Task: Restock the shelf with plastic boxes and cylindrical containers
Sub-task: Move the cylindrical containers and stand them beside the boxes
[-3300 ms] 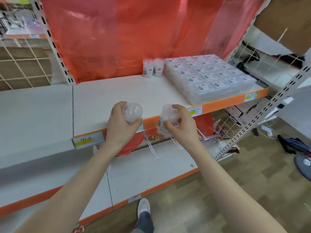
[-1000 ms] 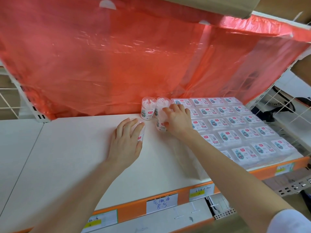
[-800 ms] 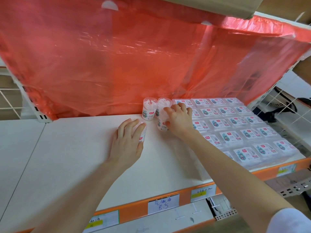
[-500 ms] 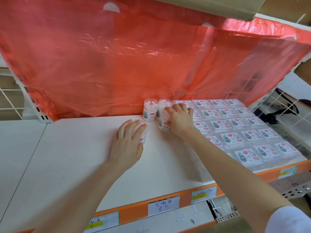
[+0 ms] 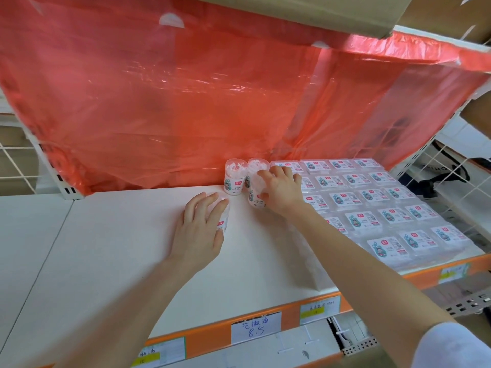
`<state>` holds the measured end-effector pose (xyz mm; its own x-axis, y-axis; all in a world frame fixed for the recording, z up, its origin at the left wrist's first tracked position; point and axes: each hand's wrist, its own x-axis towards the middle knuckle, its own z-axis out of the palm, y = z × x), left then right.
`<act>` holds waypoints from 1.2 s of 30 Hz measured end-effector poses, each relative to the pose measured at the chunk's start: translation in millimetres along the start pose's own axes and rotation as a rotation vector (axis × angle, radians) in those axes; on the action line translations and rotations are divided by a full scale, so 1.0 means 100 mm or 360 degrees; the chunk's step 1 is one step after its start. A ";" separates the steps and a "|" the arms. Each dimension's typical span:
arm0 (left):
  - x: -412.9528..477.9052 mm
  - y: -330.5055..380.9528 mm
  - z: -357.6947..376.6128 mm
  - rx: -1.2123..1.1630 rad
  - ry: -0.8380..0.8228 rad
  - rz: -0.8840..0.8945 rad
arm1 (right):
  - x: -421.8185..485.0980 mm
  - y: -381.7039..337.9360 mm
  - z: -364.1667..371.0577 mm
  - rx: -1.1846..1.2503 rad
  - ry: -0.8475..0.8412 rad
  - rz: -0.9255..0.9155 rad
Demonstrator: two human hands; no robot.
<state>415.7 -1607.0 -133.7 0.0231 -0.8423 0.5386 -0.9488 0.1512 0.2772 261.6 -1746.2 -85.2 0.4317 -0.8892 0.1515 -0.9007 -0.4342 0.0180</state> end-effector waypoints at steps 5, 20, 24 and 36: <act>0.03 -0.02 -0.02 -0.0170 -0.0019 -0.0044 | -0.02 0.15 -0.16 0.0331 0.0063 0.0048; 0.42 0.01 0.10 -0.0487 0.0008 -0.0501 | 0.11 0.63 -0.10 0.0382 -0.0081 0.0087; 0.58 0.09 0.17 -0.0514 0.0004 -0.0526 | 0.11 0.65 -0.01 0.0369 -0.0036 0.0043; 0.71 0.20 0.43 -0.0565 -0.0006 -0.0595 | 0.12 0.70 0.07 0.0403 0.0032 -0.0006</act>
<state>385.0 -1686.3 -123.9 0.3386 -0.8740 0.3485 -0.7107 0.0051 0.7035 204.0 -1788.2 -88.9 0.4316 -0.8856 0.1715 -0.8567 -0.4620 -0.2292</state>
